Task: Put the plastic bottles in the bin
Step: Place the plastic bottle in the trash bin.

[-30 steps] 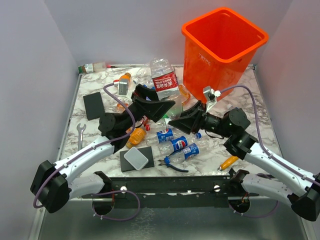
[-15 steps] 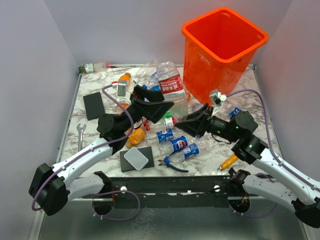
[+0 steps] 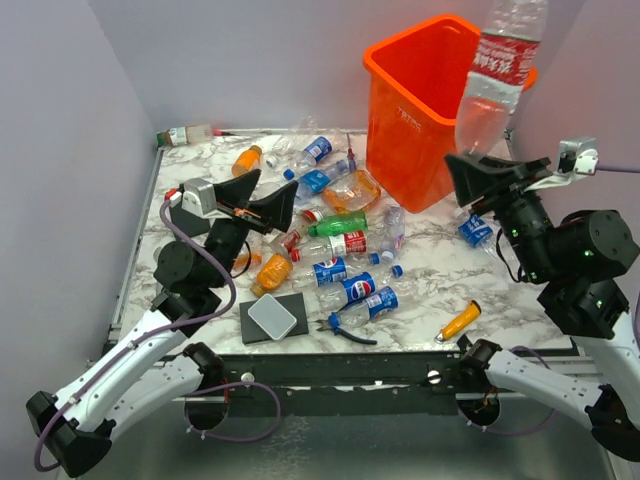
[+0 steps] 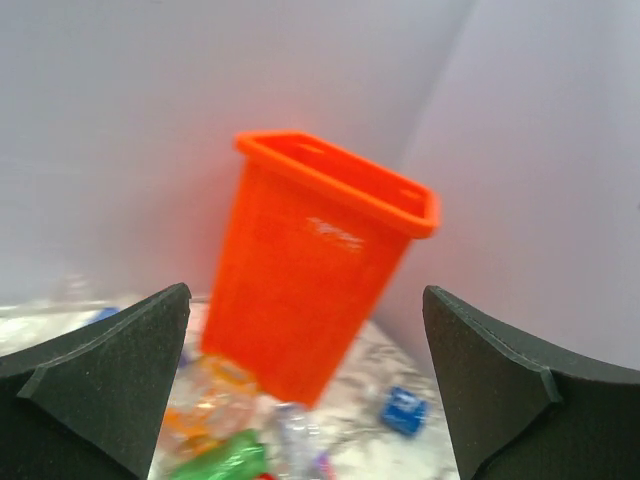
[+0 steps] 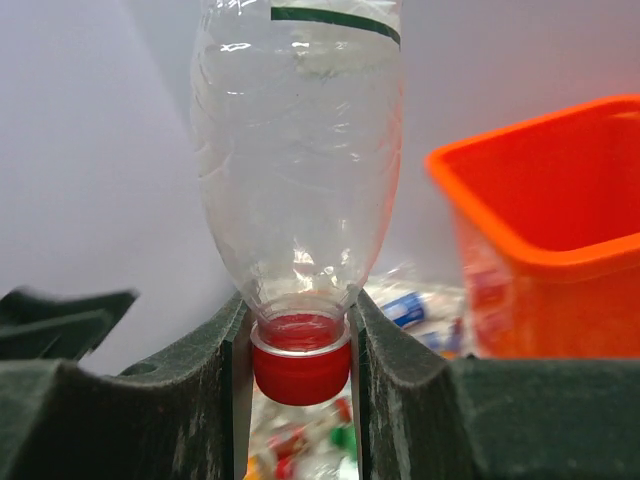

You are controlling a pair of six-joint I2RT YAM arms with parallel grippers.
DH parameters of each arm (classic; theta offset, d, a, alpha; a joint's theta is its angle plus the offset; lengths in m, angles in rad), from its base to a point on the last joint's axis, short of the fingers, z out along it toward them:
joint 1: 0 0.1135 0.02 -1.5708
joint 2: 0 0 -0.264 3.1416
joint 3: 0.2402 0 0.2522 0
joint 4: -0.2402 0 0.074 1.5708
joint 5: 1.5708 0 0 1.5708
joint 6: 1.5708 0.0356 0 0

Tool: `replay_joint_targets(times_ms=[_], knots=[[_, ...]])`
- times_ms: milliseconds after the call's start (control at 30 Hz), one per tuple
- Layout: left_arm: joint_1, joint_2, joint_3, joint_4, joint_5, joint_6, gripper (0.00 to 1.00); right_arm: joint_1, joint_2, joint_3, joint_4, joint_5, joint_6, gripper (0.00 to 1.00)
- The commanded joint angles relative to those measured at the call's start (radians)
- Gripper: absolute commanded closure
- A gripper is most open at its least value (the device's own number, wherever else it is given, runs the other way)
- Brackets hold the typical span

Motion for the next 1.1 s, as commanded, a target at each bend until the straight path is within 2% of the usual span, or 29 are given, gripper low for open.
replay_joint_targets(times_ms=[0,100,200,267,400,533,667,800,1000,1067], knots=[[0.001,-0.023,-0.085,-0.167,-0.253,0.24,0.01,0.002,0.1,0.079,-0.03,0.374,-0.175,0.99],[0.0,-0.026,-0.135,-0.166,-0.245,0.249,0.01,-0.003,0.19,0.144,0.063,0.479,-0.267,0.99],[-0.002,-0.035,-0.167,-0.166,-0.219,0.234,0.01,-0.04,0.301,0.237,0.106,0.467,-0.266,0.99],[-0.004,-0.042,-0.169,-0.166,-0.219,0.217,0.01,-0.11,0.384,0.32,0.09,0.411,-0.224,1.0],[-0.01,-0.059,-0.175,-0.166,-0.228,0.214,0.01,-0.349,0.551,0.485,-0.016,0.205,0.006,0.99],[-0.022,-0.083,-0.181,-0.165,-0.259,0.22,0.01,-0.429,0.657,0.511,0.11,0.187,0.024,0.99],[-0.028,-0.086,-0.182,-0.163,-0.262,0.213,0.01,-0.534,0.804,0.604,0.078,0.083,0.124,1.0],[-0.034,-0.09,-0.181,-0.162,-0.243,0.202,0.01,-0.554,0.863,0.599,0.095,0.01,0.157,0.99],[-0.038,-0.089,-0.181,-0.158,-0.224,0.195,0.01,-0.564,0.91,0.587,0.057,-0.012,0.165,0.99],[-0.039,-0.089,-0.181,-0.157,-0.224,0.196,0.01,-0.564,0.907,0.567,0.063,-0.023,0.164,0.9]])
